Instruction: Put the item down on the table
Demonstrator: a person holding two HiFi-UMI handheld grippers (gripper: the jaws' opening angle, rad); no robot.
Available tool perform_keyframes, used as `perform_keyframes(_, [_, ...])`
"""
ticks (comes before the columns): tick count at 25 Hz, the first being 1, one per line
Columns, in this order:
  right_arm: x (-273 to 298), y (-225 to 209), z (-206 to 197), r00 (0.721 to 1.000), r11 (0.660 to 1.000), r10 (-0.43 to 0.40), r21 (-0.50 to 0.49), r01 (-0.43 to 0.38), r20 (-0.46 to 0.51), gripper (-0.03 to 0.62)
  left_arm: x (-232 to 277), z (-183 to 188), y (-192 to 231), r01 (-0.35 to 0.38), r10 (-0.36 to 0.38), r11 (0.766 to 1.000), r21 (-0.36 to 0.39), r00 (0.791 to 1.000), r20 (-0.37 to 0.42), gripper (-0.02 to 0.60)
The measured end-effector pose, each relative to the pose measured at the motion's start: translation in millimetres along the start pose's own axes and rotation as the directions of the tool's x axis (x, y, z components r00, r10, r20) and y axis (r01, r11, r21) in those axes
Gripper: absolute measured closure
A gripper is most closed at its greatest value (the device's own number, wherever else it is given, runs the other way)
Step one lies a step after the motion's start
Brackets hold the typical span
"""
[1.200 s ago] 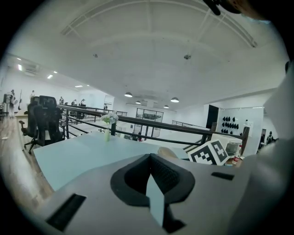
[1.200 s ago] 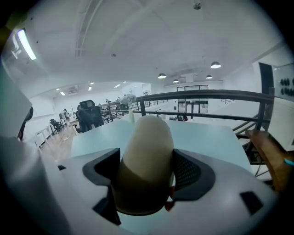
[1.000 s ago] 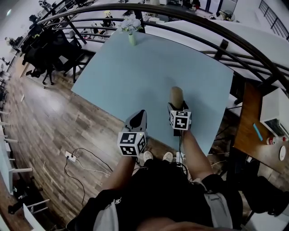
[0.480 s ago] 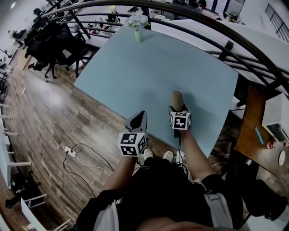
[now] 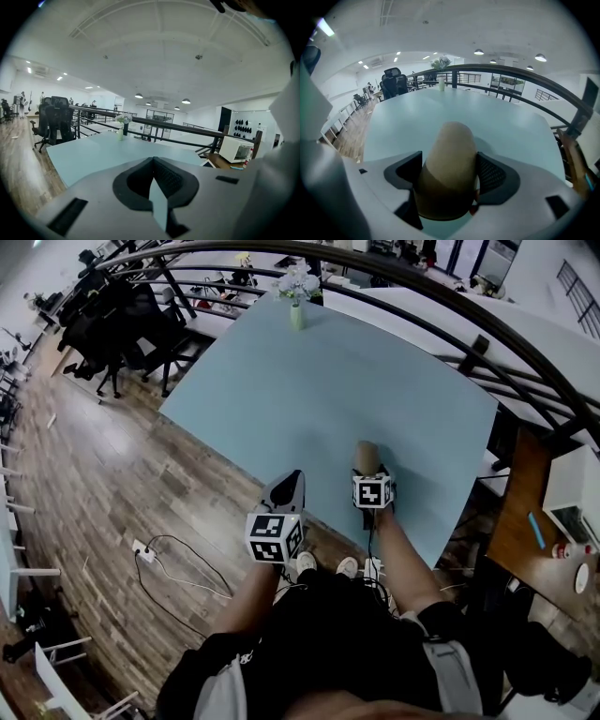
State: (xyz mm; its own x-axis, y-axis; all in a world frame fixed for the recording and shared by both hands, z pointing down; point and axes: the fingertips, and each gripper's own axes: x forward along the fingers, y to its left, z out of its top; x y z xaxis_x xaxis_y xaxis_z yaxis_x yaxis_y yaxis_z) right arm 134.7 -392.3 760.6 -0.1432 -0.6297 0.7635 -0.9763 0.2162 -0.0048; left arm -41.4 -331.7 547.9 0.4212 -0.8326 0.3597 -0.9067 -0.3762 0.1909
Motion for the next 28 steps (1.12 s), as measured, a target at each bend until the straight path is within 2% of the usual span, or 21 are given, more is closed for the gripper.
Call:
perform_keyframes(5, [8.6, 3.3, -12.6, 0.999, 0.999, -0.014, -0.04, 0.012, -0.044, 0.22, -7.1, 4.6, 4.4, -0.008, 0.008, 1.0, 0.001, 1.0, 0.012, 0.568])
perform_keyframes(10, [6.8, 8.4, -6.9, 1.0, 0.999, 0.017, -0.026, -0.018, -0.01, 0.207, -7.6, 6.0, 6.2, -0.005, 0.005, 1.0, 0.006, 1.0, 0.027, 0.568])
perform_keyframes(14, [-11.9, 15.4, 22.2, 0.994, 0.999, 0.041, -0.022, -0.039, 0.097, 0.221, -9.0, 12.9, 4.2, 0.007, -0.008, 1.0, 0.013, 0.999, 0.039, 0.568])
perform_keyframes(16, [-28.8, 17.2, 42.6, 0.981, 0.999, 0.036, -0.015, -0.034, 0.189, 0.287, -10.3, 17.0, 3.4, 0.014, -0.014, 1.0, 0.015, 0.999, 0.047, 0.568])
perform_keyframes(18, [-49.9, 14.7, 65.4, 0.953, 1.0, 0.016, 0.015, -0.021, 0.303, 0.401, -10.5, 22.1, 2.0, 0.02, -0.021, 1.0, 0.019, 0.998, 0.057, 0.568])
perform_keyframes(19, [-62.1, 11.8, 77.3, 0.933, 0.999, 0.0, 0.037, -0.014, 0.36, 0.443, -9.7, 24.9, 0.9, 0.024, -0.025, 0.999, 0.023, 0.998, 0.064, 0.568])
perform_keyframes(21, [-87.3, 4.6, 98.7, 0.888, 0.997, -0.044, 0.073, 0.011, 0.457, 0.578, -8.0, 30.2, -1.3, 0.031, -0.034, 0.999, 0.031, 0.996, 0.077, 0.568])
perform_keyframes(24, [-124.9, -0.8, 124.4, 0.823, 0.995, -0.079, 0.092, 0.033, 0.562, 0.592, -8.1, 39.1, -5.1, 0.043, -0.047, 0.998, 0.042, 0.994, 0.095, 0.568])
perform_keyframes(28, [-177.9, -8.2, 151.8, 0.736, 0.989, -0.111, 0.145, 0.018, 0.668, 0.594, -9.3, 50.3, -13.9, 0.06, -0.067, 0.996, 0.059, 0.991, 0.117, 0.568])
